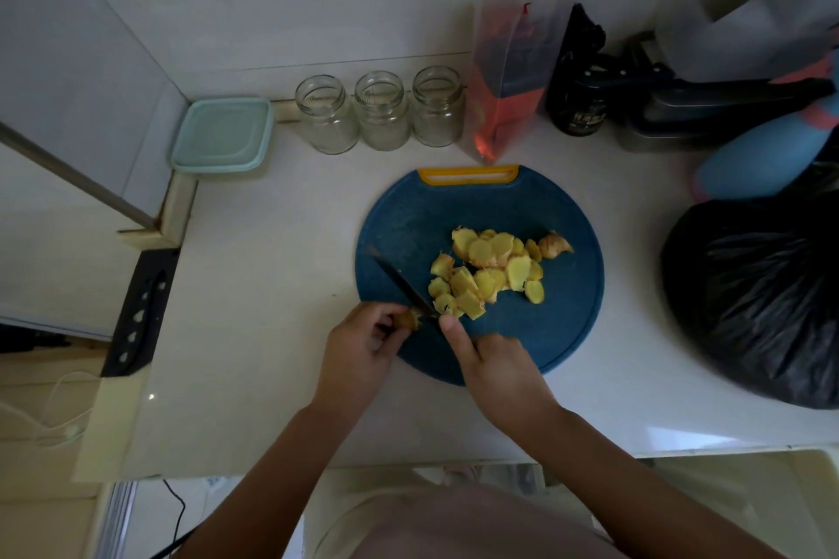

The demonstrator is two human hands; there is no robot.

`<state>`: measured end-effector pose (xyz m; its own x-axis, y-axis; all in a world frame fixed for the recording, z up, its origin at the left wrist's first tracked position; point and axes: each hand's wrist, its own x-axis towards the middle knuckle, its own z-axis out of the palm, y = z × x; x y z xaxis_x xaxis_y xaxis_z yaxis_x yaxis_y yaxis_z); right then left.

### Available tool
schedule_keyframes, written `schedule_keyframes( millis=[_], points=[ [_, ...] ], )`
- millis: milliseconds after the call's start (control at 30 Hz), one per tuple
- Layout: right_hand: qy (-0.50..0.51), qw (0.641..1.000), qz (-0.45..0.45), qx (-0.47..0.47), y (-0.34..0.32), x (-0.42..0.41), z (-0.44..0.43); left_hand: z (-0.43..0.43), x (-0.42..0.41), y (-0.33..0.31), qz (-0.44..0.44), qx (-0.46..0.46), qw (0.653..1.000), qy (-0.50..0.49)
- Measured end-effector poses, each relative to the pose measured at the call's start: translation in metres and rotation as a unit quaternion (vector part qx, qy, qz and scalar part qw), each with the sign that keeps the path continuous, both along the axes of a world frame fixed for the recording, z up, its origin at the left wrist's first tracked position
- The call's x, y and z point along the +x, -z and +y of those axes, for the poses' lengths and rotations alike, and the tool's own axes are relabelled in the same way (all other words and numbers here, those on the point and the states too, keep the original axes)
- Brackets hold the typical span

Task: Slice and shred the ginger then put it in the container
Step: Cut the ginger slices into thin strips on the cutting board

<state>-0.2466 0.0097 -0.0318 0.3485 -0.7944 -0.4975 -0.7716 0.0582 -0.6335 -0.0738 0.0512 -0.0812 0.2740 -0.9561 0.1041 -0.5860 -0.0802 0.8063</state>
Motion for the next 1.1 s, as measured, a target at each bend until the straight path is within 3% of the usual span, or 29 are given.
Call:
schedule_keyframes(
  millis=[167,367,767,1100],
  points=[
    [0.013,1.000,-0.010,0.001,-0.001,0.001,-0.006,-0.006,0.006,-0.003,-0.034,0.010,0.999,0.039],
    [-0.025,0.999,0.036,0.008,0.000,0.003,0.002,-0.003,-0.005,-0.006,-0.025,-0.005,0.999,-0.034],
    [-0.088,0.983,0.110,-0.115,-0.012,0.010,0.016,0.008,-0.005,0.005,0.014,-0.017,0.998,-0.057],
    [-0.040,0.997,0.051,-0.045,-0.003,0.008,0.015,0.002,0.000,0.004,-0.036,-0.041,0.998,-0.018]
  ],
)
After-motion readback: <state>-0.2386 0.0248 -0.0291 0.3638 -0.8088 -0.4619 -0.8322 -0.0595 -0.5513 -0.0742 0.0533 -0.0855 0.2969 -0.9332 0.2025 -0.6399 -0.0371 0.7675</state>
